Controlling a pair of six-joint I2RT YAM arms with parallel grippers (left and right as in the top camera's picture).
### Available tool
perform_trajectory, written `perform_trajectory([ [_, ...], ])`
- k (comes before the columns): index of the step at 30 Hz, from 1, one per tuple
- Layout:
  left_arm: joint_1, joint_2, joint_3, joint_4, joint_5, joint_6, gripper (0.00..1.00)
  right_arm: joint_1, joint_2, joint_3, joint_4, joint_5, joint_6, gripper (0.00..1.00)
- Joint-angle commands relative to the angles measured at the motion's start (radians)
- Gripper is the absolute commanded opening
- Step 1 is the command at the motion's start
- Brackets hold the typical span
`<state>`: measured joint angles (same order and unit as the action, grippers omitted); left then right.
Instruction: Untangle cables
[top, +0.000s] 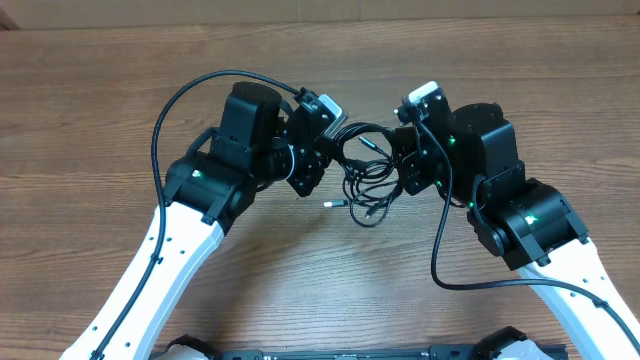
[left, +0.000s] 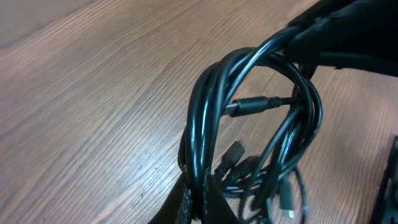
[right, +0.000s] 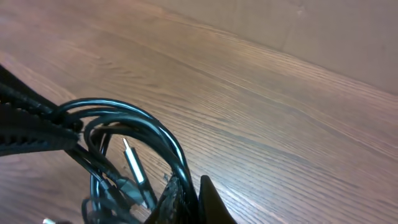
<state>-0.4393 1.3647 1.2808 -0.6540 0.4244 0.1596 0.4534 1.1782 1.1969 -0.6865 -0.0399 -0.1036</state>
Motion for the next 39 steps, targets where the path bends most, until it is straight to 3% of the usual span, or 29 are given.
perform_trajectory([
  [1, 0.008, -0.024, 0.003, -0.034, -0.161, -0.088, 0.04, -0.03, -0.026, 0.029, 0.029, 0.16, 0.06, 0.04],
  [12, 0.008, -0.024, 0.003, -0.079, -0.362, -0.233, 0.04, -0.03, -0.037, 0.029, 0.032, 0.183, 0.114, 0.04],
  [31, 0.008, -0.024, 0.003, -0.079, -0.353, -0.239, 0.04, -0.03, -0.037, 0.029, 0.032, 0.271, 0.268, 0.04],
  [33, 0.008, -0.024, 0.003, -0.077, -0.331, -0.238, 0.1, -0.03, -0.037, 0.029, 0.031, 0.263, 0.268, 0.04],
  [35, 0.008, -0.024, 0.003, -0.074, -0.306, -0.238, 0.23, -0.03, -0.037, 0.029, 0.032, 0.249, 0.268, 0.04],
  [38, 0.008, -0.024, 0.003, -0.064, -0.259, -0.237, 0.52, -0.03, -0.037, 0.029, 0.033, 0.232, 0.267, 0.04],
  [39, 0.008, -0.024, 0.003, -0.06, -0.24, -0.234, 0.77, -0.03, -0.037, 0.029, 0.034, 0.224, 0.263, 0.04],
])
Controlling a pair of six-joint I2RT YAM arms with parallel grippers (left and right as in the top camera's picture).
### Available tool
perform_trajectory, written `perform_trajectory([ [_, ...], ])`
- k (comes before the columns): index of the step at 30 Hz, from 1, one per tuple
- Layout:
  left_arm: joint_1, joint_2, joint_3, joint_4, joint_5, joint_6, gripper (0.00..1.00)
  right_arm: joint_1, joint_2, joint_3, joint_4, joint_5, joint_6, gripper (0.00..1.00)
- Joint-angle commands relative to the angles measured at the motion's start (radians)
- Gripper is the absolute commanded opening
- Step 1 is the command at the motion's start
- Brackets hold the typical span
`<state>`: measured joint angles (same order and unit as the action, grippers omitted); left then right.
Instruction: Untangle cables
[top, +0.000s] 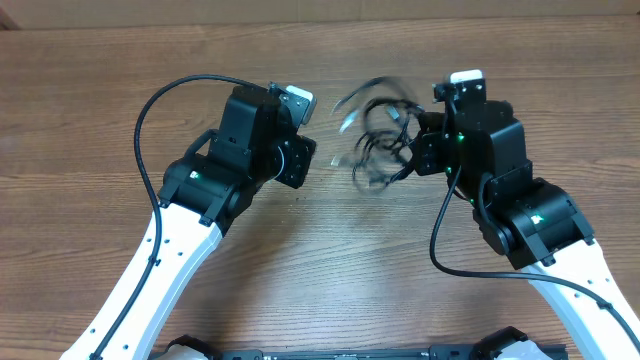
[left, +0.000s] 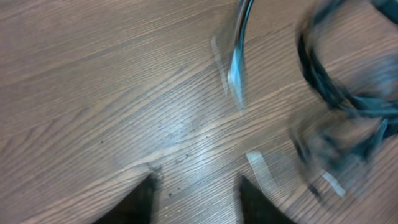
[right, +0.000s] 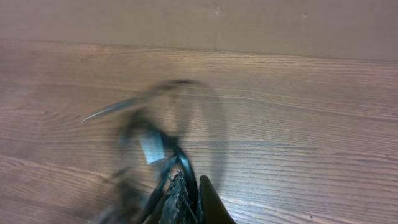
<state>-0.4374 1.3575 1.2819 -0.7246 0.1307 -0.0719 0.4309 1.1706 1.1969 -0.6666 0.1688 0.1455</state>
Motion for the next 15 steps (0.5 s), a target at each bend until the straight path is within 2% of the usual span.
perform_trajectory([
  [1, 0.006, -0.017, 0.002, 0.015, 0.067, -0.002, 0.99, -0.008, -0.03, 0.029, 0.015, 0.008, 0.011, 0.04],
  [15, 0.006, -0.017, 0.002, 0.026, 0.08, 0.014, 1.0, -0.007, -0.03, 0.029, 0.007, -0.077, -0.044, 0.04],
])
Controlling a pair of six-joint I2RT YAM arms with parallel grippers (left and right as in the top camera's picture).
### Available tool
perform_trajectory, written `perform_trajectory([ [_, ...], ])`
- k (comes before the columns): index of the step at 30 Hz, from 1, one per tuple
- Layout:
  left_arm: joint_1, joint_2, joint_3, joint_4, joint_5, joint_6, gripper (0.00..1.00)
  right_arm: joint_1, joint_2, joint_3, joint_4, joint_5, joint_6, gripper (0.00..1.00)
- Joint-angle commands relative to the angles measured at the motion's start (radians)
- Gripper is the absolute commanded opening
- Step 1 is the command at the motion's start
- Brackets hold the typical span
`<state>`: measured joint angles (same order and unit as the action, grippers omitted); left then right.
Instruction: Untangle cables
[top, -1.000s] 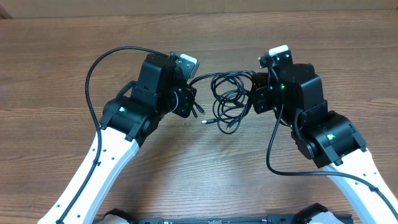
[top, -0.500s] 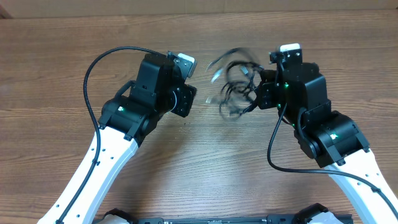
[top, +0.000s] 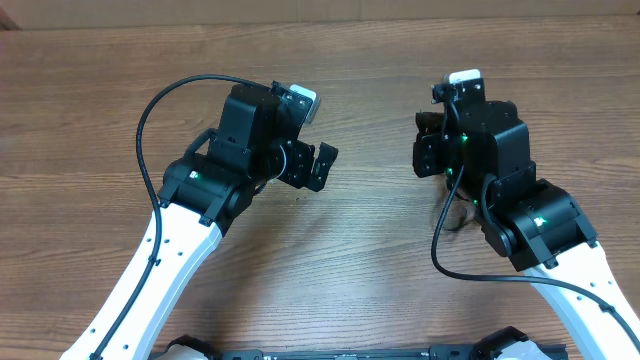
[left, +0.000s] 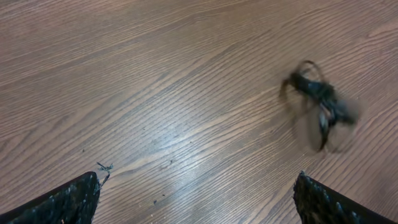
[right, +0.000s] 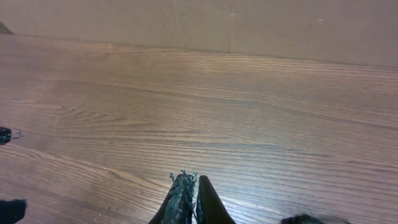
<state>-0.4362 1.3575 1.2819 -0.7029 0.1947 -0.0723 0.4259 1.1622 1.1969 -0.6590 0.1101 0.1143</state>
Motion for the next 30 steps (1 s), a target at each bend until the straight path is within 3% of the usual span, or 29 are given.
perform_trajectory([
  [1, 0.005, -0.017, 0.002, 0.004, 0.016, 0.014, 1.0, -0.003, -0.021, 0.029, -0.005, -0.013, -0.01, 0.04],
  [4, 0.005, -0.016, 0.002, 0.004, 0.014, 0.017, 1.0, -0.003, -0.021, 0.029, -0.025, 0.016, -0.01, 0.1],
  [6, 0.005, -0.016, 0.002, 0.003, 0.008, 0.017, 1.0, -0.003, -0.021, 0.028, -0.05, 0.039, -0.008, 0.26],
  [12, 0.005, -0.003, 0.002, 0.003, 0.005, 0.016, 1.0, -0.003, -0.003, 0.028, -0.153, 0.072, -0.007, 0.58],
  [18, 0.005, 0.021, 0.002, 0.004, 0.005, 0.016, 1.0, -0.003, 0.063, 0.027, -0.263, 0.072, -0.006, 0.66],
  [30, 0.005, 0.03, 0.001, -0.006, -0.023, 0.017, 1.0, -0.003, 0.26, 0.013, -0.378, 0.019, -0.007, 0.66],
])
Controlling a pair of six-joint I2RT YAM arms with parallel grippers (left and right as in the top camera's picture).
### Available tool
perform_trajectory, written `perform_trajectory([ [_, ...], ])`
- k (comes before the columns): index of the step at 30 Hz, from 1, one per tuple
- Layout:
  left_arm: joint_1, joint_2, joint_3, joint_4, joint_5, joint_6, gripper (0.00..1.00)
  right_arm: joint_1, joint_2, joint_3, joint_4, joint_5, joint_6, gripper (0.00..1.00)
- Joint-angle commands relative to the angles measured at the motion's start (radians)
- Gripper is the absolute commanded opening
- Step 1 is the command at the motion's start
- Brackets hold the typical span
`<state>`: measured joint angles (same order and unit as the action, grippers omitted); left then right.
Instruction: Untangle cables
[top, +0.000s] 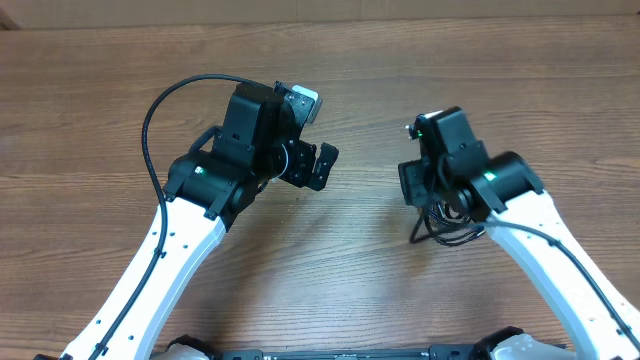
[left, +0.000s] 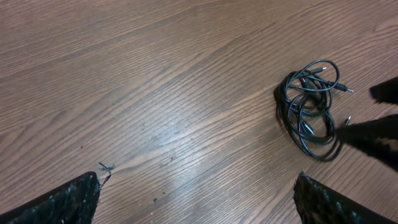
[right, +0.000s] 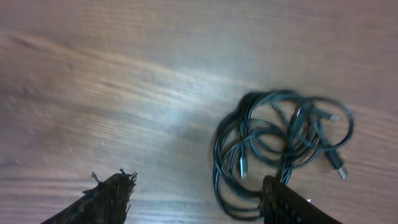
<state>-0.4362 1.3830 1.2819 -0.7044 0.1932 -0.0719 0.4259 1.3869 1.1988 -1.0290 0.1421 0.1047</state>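
The black cable bundle (top: 447, 228) lies in a loose tangled coil on the wooden table, partly under my right arm. The left wrist view shows the bundle (left: 309, 106) far off to the right. In the right wrist view the coil (right: 280, 149) rests just ahead of the right finger, with connector ends sticking out. My right gripper (top: 413, 186) (right: 193, 199) hovers open over the table beside the coil, holding nothing. My left gripper (top: 320, 165) (left: 196, 199) stands wide open and empty, well to the left of the bundle.
Bare wooden table (top: 330, 260) lies between and around the arms. A cardboard-coloured wall (top: 330, 8) runs along the far edge. Each arm's own black lead (top: 150, 120) loops beside it.
My right gripper was shut and is now open, tipped down over the table. The bundle, blurred before, now lies still on the table by the right fingers. The left gripper stays open where it was.
Both grippers were shut on the bundle, holding it between them. Then the left had let go and the bundle blurred at the shut right gripper. Then the left stood wide open with the bundle blurred under the right arm. Now it lies loose beside the open right gripper.
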Motion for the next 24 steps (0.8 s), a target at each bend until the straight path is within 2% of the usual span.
perform_trajectory([
  [1, 0.005, 0.005, 0.001, -0.006, -0.021, 0.016, 1.0, -0.003, 0.052, 0.002, -0.01, -0.013, 0.003, 0.66],
  [11, 0.005, 0.004, 0.001, -0.01, -0.021, 0.024, 1.0, -0.003, 0.191, -0.022, -0.017, -0.012, -0.001, 0.66],
  [24, 0.005, 0.005, 0.001, -0.017, -0.021, 0.028, 1.0, -0.003, 0.207, -0.189, 0.106, -0.013, -0.001, 0.66],
])
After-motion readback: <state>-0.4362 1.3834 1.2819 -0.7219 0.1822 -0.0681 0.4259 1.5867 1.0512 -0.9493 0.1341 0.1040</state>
